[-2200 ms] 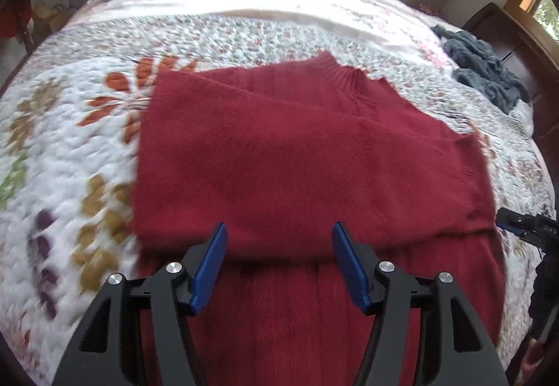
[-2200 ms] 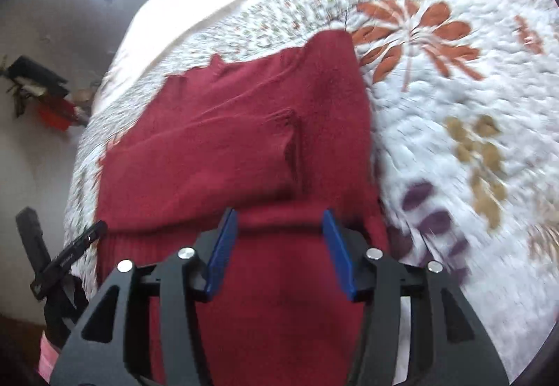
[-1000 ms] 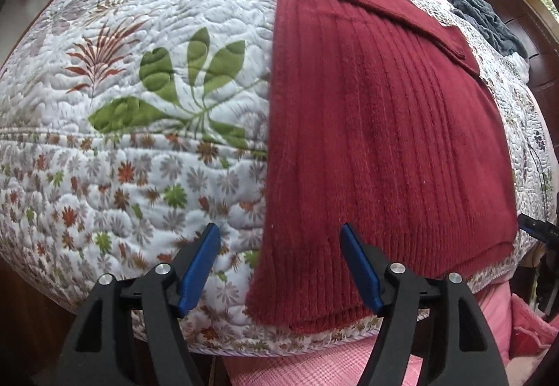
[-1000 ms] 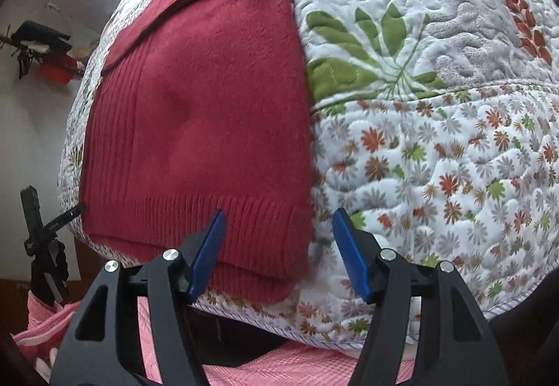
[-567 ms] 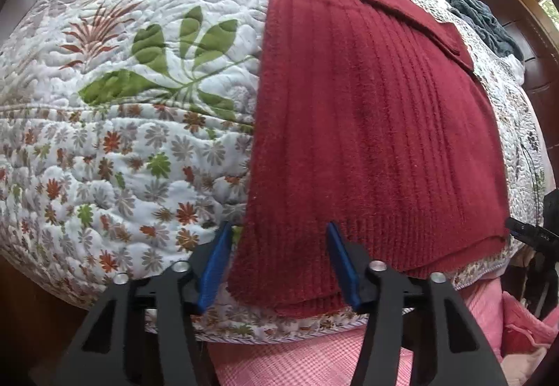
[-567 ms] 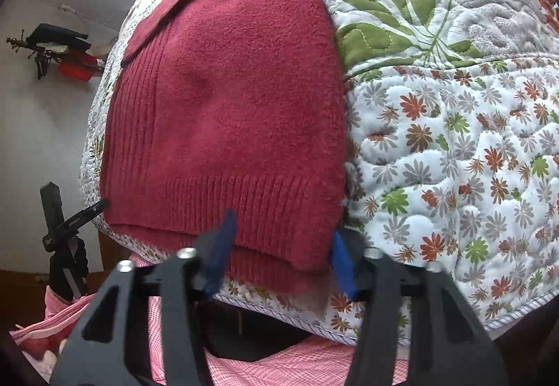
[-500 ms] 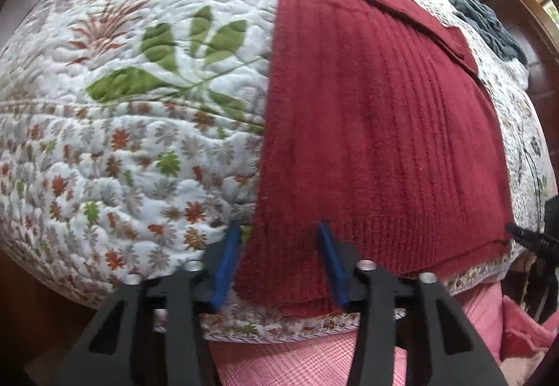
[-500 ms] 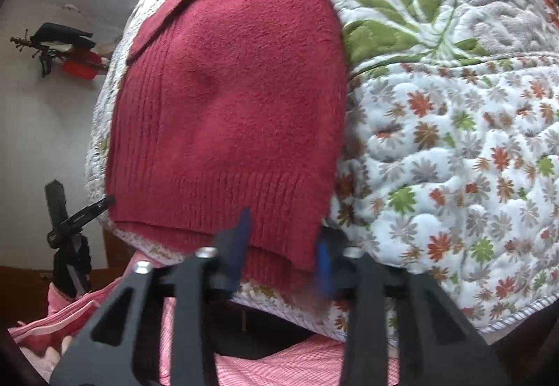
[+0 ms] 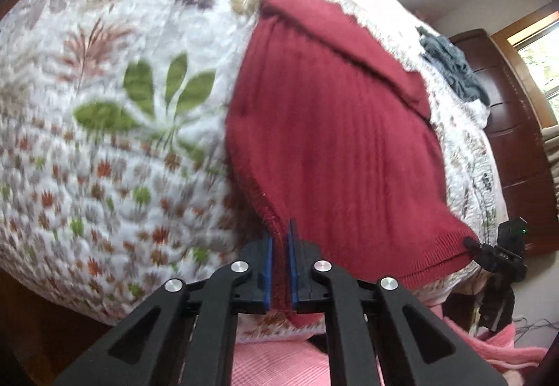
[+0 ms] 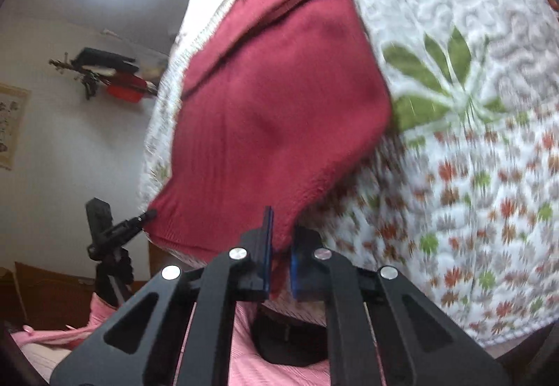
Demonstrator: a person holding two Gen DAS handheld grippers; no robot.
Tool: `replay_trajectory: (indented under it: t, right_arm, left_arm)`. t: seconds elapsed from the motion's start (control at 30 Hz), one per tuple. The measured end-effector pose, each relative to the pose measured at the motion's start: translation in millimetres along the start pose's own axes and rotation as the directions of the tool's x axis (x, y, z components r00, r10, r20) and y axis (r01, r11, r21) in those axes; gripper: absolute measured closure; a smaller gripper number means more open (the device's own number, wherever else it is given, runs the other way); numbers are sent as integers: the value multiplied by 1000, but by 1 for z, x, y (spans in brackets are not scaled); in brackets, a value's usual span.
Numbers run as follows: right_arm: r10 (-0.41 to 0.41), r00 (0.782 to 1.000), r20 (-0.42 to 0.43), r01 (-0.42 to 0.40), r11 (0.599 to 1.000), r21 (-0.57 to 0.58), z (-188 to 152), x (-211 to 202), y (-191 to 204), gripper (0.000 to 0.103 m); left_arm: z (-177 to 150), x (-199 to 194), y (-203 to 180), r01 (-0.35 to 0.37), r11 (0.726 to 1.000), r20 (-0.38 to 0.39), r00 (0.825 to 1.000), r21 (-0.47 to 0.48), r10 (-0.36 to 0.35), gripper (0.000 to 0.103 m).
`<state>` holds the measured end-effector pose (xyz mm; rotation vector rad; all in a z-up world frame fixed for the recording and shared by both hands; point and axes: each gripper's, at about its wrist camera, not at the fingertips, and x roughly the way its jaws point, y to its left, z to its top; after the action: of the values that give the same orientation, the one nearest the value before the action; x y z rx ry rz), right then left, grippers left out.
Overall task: Fold small clothes
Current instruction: 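Grasp the sweater hem with both grippers and lift it toward the collar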
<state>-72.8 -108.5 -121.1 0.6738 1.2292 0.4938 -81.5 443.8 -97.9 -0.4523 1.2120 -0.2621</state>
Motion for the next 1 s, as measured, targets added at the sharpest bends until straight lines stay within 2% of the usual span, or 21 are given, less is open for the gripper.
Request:
replay_trajectory:
  t: [0.27,0.43,0.7,0.87,1.0]
  right_arm:
    - [-17,999,42,18,999,-28,56,-6,13,97]
    - [-38,999,22,38,999,-4,86,13,12,97]
    - [-47,998,-43,51,993,107,139,49,-18,97]
    - [-59,996,-66,69,985,157,148,63,-34,97]
    - [-53,996,-75,66,981,184,151,66,-42,93]
  left_arm:
    - [52,-2,-11,-20,1000,82,996,11,19,96]
    - [86,20,-19,-29,999,100,995,-13,30,96]
    - [136,66,-6,-68,995,65,995,-70,72,96]
    - [152,89,2,-75,993,29,996,-94,79,96]
    - [154,93,10,-43,992,13,999,-117,45,92]
